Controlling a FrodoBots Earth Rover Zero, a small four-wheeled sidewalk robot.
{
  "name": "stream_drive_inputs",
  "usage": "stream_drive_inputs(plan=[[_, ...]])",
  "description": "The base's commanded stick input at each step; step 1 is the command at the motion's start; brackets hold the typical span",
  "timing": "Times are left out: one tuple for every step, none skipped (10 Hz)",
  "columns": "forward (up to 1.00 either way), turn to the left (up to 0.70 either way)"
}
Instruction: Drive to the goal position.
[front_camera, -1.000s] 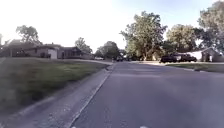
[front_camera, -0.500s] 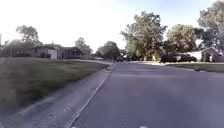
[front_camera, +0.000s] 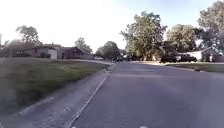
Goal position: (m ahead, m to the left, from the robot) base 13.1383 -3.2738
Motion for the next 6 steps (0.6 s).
stream_drive_inputs(plan=[[1.00, -0.02], [1.00, -0.04], [1.00, -0.09], [1.00, -0.14], [1.00, -0.20], [1.00, -0.25]])
